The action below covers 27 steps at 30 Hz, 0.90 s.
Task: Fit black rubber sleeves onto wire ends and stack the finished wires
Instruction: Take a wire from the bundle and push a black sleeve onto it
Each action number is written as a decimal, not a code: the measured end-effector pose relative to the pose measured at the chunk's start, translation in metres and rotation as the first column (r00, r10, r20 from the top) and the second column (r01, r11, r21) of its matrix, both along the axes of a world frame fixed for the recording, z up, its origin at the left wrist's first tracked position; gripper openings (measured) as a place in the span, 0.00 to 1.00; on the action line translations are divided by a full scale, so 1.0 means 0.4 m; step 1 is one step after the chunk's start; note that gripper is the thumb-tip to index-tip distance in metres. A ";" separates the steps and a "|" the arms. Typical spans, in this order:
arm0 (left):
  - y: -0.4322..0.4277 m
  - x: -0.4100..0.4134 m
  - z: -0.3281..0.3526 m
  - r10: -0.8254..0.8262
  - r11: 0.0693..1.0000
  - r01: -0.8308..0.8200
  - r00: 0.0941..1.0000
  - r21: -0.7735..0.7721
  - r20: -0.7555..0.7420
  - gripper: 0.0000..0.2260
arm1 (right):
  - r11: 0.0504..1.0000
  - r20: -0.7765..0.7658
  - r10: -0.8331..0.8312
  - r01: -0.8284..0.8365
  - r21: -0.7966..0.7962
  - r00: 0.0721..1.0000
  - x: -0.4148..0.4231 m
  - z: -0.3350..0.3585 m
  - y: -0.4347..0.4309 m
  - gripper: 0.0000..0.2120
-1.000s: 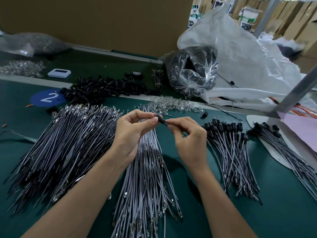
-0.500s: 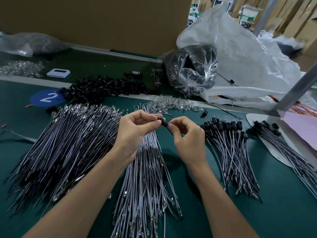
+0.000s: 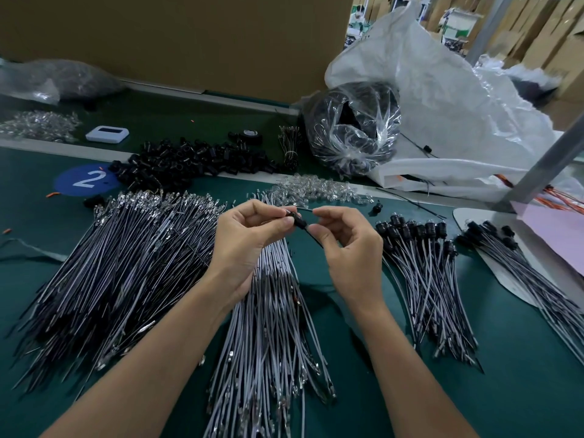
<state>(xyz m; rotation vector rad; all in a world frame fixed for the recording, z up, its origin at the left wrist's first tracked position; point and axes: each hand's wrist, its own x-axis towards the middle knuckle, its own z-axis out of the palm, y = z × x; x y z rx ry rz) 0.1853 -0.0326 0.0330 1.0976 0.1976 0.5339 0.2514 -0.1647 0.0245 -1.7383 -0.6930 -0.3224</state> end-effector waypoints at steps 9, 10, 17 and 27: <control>0.003 0.002 -0.005 -0.066 0.997 0.064 0.997 -0.050 -0.049 0.16 | 0.998 0.057 0.000 0.004 -0.070 0.998 -0.001 0.002 0.005 0.09; 0.001 0.002 -0.005 -0.078 0.996 0.076 0.995 -0.050 -0.054 0.16 | 0.997 0.071 -0.010 0.015 -0.072 0.997 -0.001 0.002 0.005 0.08; -0.009 0.006 -0.005 -0.088 0.995 0.086 0.995 -0.044 -0.054 0.05 | 0.988 0.195 -0.048 0.075 -0.131 0.980 -0.006 0.000 0.005 0.10; 0.012 0.002 0.014 0.084 0.995 -0.087 0.995 -0.049 -0.046 0.06 | 0.971 0.222 -0.103 0.147 -0.191 0.970 -0.006 -0.008 0.003 0.06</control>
